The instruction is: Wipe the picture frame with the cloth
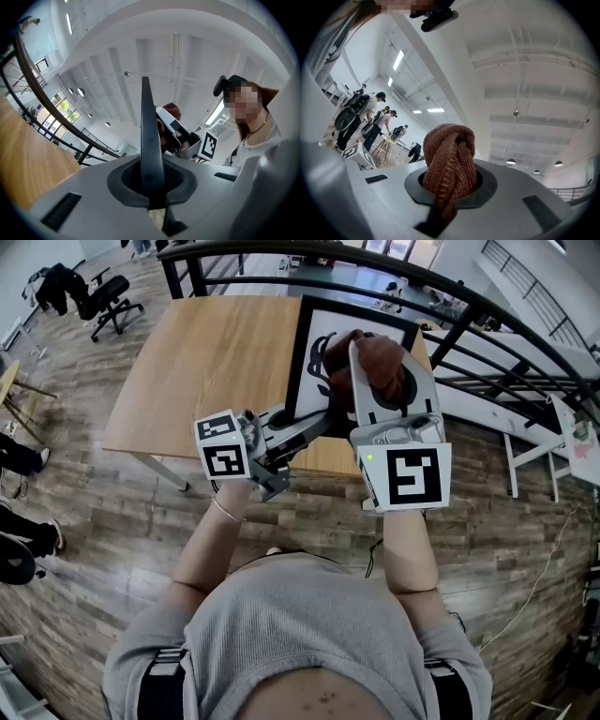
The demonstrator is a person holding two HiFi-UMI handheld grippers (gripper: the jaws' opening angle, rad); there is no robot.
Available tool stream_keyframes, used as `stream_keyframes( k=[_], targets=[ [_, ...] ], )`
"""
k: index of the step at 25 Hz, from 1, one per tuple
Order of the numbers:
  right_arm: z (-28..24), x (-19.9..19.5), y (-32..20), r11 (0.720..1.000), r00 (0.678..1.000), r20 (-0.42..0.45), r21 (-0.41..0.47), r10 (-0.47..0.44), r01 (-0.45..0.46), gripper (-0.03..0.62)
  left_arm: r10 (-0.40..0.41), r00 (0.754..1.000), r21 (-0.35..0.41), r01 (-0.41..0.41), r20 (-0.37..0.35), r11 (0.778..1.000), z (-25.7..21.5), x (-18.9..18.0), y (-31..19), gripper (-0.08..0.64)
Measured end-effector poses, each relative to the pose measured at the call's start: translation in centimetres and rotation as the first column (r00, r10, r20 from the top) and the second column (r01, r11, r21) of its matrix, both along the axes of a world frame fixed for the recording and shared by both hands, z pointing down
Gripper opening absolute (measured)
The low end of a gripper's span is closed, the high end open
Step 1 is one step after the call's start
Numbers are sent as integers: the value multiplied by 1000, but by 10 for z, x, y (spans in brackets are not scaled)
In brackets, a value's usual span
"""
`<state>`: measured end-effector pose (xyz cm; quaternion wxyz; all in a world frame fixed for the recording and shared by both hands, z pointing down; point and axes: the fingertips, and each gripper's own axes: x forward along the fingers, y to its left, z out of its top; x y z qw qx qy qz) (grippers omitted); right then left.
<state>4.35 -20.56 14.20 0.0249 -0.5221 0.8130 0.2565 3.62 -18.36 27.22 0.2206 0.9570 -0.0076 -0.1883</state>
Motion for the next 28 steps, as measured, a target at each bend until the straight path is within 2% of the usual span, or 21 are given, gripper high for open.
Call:
stream_keyframes(
  k=[3,8,28],
  targets=[
    [6,-5,3,1000,1000,0,-25,-17,17,46,5,1000,-19,-6,-28,1000,0,-1,-1,28],
    [36,-2,8,992,998,-39,-119,-42,37,46,-8,997,-37,5,-77,999,-2,-2,-2,28],
    [78,5,20,979,999,-6,-199,-47,45,46,-28,995,-37,25,-97,999,-2,-1,-5,28]
  ],
)
